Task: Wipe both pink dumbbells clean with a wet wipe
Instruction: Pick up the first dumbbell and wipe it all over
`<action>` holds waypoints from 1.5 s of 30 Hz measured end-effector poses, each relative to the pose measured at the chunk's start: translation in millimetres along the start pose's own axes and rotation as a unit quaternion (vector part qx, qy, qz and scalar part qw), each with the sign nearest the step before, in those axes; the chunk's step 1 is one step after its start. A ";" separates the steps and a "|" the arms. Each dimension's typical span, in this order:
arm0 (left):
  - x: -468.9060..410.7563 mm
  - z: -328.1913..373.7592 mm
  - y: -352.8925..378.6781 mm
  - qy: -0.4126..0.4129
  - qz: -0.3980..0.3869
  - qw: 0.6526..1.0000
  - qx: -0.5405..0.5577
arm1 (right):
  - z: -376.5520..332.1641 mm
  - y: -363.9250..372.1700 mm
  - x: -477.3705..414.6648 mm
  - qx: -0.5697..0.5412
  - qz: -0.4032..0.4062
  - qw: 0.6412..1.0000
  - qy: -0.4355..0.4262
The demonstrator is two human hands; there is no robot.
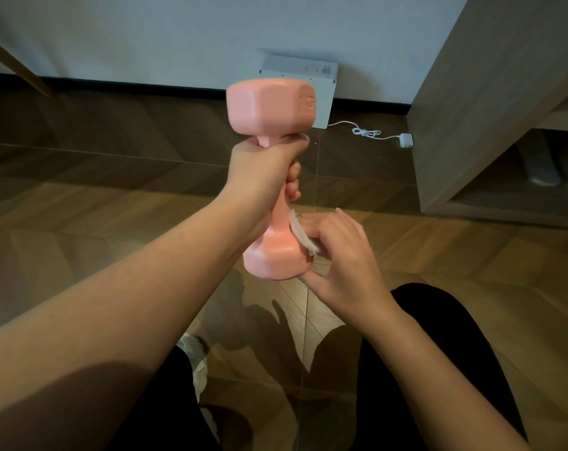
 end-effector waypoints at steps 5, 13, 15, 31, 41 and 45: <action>-3.0 -7.8 -13.1 -0.031 0.031 0.998 0.038 | -8.4 8.4 -1.9 0.031 -0.028 0.999 0.006; -0.8 0.1 22.6 -0.069 -0.225 0.963 0.133 | 2.4 -15.7 -5.4 -0.165 -0.096 0.981 0.025; -0.6 -5.0 24.3 -0.070 -0.191 0.971 0.123 | 1.9 -10.8 -3.3 -0.157 -0.101 0.982 0.032; -6.3 -10.3 4.3 -0.043 -0.021 0.999 0.009 | -4.9 -4.3 7.2 -0.060 0.022 0.997 -0.036; -6.1 -18.0 -9.4 -0.091 0.030 0.995 0.013 | -14.1 -2.7 12.0 -0.006 0.040 0.992 -0.121; -5.7 -11.1 8.3 -0.113 -0.104 0.986 0.068 | -8.5 -18.6 9.1 -0.096 0.023 0.991 -0.091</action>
Point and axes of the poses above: each hand's wrist, its own x-axis away from the middle knuckle, its own y-axis out of the palm, z = x × y, the point moved 8 cm from there along -x, towards the middle knuckle, and after that the axes turned 6 degrees about y, right-handed, at the moved point
